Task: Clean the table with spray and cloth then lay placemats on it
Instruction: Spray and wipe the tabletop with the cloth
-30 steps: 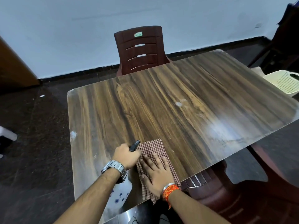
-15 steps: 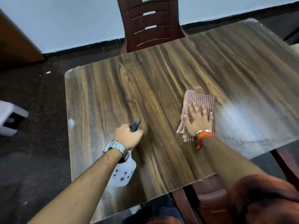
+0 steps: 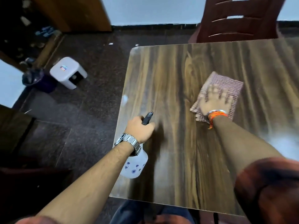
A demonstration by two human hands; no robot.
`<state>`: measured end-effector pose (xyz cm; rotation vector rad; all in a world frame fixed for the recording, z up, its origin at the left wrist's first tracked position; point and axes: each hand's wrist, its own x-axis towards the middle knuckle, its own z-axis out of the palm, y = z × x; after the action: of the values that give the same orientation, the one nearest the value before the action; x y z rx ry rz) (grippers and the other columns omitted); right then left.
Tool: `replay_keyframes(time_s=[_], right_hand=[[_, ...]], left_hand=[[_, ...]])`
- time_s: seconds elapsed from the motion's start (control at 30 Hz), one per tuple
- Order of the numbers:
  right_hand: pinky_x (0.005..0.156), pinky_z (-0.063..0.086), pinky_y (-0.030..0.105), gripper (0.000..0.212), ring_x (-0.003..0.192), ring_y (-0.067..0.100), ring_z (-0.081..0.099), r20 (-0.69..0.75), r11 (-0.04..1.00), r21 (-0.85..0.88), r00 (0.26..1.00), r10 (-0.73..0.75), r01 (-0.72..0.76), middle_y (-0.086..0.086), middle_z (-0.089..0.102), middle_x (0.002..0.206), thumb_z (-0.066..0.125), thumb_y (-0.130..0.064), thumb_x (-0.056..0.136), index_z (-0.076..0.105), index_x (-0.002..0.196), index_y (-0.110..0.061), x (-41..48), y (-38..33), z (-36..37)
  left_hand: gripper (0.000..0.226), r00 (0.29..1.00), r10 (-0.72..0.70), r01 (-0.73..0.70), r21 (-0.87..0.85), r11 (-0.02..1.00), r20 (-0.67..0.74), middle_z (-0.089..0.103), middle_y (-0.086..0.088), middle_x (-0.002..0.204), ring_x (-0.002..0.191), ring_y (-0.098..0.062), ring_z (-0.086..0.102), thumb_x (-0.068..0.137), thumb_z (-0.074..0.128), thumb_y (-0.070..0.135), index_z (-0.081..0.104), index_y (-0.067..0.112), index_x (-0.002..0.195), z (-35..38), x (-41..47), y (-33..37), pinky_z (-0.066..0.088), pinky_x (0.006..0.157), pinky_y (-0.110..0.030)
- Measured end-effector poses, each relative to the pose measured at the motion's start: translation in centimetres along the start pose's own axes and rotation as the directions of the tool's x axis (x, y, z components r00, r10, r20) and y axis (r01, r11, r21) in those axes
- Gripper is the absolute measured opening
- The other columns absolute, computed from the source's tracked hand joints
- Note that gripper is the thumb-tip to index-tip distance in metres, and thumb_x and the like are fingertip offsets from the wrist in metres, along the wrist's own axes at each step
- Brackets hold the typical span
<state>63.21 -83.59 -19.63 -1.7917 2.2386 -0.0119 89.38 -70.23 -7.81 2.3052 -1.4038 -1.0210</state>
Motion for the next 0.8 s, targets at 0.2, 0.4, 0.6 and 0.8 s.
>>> replay_keyframes(time_s=[0.2,0.4,0.6,0.8], right_hand=[[0.115,-0.002,0.056,0.070,0.147,0.030,0.006,0.151,0.816,-0.045,0.811,-0.565,0.576,-0.008,0.014,0.160,0.016,-0.057,0.087,0.014,0.152,-0.031,-8.8,-20.6,5.0],[0.115,0.000,0.053,0.072,0.146,0.027,0.013,0.182,0.655,-0.109,0.662,-0.727,0.748,-0.008,0.024,0.157,0.010,-0.058,0.083,0.031,0.147,-0.033,-13.8,-25.2,7.3],[0.112,0.014,0.053,0.058,0.142,0.029,0.027,0.155,0.565,-0.032,0.562,-0.812,0.825,-0.003,0.044,0.147,0.031,-0.053,0.088,0.048,0.139,-0.028,-24.9,-21.5,9.3],[0.112,0.012,0.051,0.047,0.142,0.027,0.029,0.202,0.577,-0.015,0.568,-0.798,0.817,-0.006,0.050,0.142,0.038,-0.046,0.093,0.048,0.136,-0.029,-34.5,-18.5,11.0]], left_hand=[[0.023,0.989,-0.079,0.069,-0.081,0.994,-0.124,0.057,-0.006,0.062,0.058,-0.026,0.051,0.077,0.060,0.027,0.048,0.013,0.063,-4.5,-0.8,-5.9,0.033,0.050,-0.029],[0.026,0.976,-0.140,0.118,-0.134,0.984,-0.169,0.060,-0.005,0.060,0.053,-0.024,0.052,0.072,0.061,0.034,0.048,0.014,0.063,-8.5,-1.5,-11.2,0.036,0.049,-0.029],[0.029,0.996,-0.052,0.043,-0.117,0.992,-0.076,0.052,0.000,0.058,0.053,-0.020,0.044,0.077,0.062,0.027,0.043,0.017,0.058,-10.2,-2.0,-13.0,0.031,0.049,-0.030],[0.023,0.996,0.085,-0.083,-0.079,0.993,0.019,0.051,-0.003,0.061,0.054,-0.020,0.041,0.077,0.060,0.024,0.045,0.013,0.062,-9.0,-3.0,-11.1,0.030,0.050,-0.029]])
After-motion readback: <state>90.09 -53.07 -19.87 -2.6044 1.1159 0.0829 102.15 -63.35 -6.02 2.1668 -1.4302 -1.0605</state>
